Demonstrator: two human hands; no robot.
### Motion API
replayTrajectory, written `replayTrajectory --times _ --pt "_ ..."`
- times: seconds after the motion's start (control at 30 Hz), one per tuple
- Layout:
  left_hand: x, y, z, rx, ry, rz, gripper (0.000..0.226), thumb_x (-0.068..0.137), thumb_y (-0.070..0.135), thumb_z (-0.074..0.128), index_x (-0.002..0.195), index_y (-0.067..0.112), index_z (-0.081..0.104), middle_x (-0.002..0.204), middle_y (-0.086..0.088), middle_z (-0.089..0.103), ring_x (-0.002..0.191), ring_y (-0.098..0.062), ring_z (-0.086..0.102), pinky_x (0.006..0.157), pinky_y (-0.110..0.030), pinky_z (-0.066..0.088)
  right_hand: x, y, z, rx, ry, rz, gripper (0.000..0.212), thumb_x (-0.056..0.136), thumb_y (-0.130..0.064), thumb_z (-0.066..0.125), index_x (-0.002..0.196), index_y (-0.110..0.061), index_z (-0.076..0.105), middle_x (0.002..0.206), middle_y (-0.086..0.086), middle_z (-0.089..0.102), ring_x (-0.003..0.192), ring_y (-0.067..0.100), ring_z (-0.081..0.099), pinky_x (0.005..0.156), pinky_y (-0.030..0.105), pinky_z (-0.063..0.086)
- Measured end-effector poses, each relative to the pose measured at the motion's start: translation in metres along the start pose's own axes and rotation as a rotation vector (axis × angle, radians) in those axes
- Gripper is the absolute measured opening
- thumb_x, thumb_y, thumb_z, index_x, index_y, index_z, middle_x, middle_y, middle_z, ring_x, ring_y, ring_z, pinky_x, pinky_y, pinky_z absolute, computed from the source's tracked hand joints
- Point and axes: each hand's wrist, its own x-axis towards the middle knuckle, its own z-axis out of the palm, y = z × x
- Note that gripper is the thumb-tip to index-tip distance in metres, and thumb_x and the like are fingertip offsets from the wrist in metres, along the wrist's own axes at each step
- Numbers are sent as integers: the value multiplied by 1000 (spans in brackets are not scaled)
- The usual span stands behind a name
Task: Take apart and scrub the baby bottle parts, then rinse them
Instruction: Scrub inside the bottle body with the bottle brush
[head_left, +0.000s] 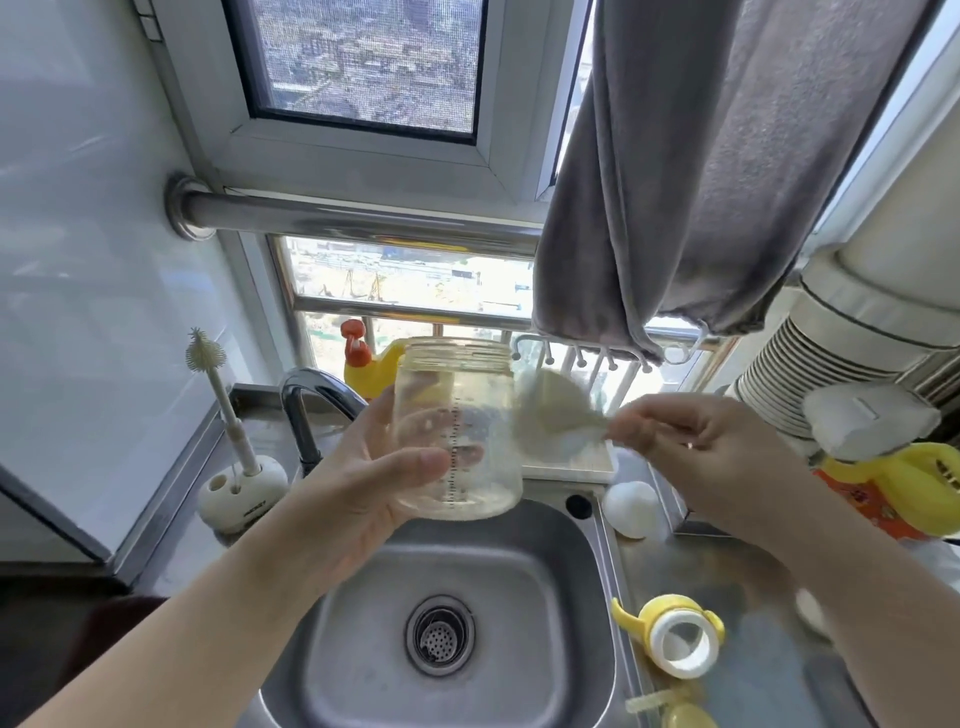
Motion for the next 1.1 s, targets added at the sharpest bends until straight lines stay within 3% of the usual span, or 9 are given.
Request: replayTrajectory --times 0.17,0.4,0.63,0.73,0.83,0.9,0.97,1.03,1.1 --pt "4 5 -2 -41 -3 13 103 33 23 95 128 21 56 120 -18 64 97 -31 68 71 -33 57 0 -6 13 34 1 18 31 72 -61 54 74 -36 71 61 16 59 47 13 45 46 11 37" --pt "7 3 -5 137 24 56 77 58 25 73 132 24 50 125 -9 62 104 -26 66 75 -30 57 -1 -11 21 61 19 50 23 76 -51 53 73 -34 69 39 -8 37 37 5 32 42 10 26" --pt "8 4 -4 292 95 104 107 29 44 95 126 35 51 112 -6 69 101 -25 68 79 -27 56 0 -18 27 63 19 47 29 75 -55 50 72 -32 68 36 -10 30 38 6 29 43 13 24" --pt "8 2 -1 256 66 93 116 27 37 96 131 32 47 113 -6 69 102 -25 67 80 -30 56 -1 -14 30 66 -53 29 31 76 -54 51 75 -29 70 40 -12 41 42 5 36 46 14 29" --pt "4 4 -4 206 59 55 113 23 35 97 127 29 52 114 -12 68 101 -29 67 80 -35 57 -2 -6 19 19 -135 52 20 75 -55 55 76 -41 69 67 -11 68 65 3 63 61 10 44" --pt "2 5 -7 167 58 28 111 22 32 97 124 28 54 113 -14 68 102 -31 67 79 -34 57 1 -2 9 -5 -54 60 24 76 -66 56 74 -46 68 70 -8 70 65 3 63 61 6 42" --pt "3 4 -5 129 6 -4 113 23 27 97 126 23 52 112 -15 68 102 -33 66 77 -35 57 7 2 7 4 34 5 32 72 -72 50 78 -46 69 68 5 67 64 20 60 55 11 39" --pt "5 4 -3 76 -16 -16 112 25 17 96 127 20 51 106 -12 70 95 -30 69 72 -30 57 9 -4 15 27 -35 -64 33 72 -67 50 80 -42 69 68 10 64 67 32 57 54 19 38" --pt "5 6 -4 68 -6 -8 108 26 11 92 126 20 51 106 -11 71 91 -28 70 69 -29 57 3 -8 20 -36 -162 -97 32 72 -67 51 78 -41 67 70 2 65 69 25 58 58 15 41"
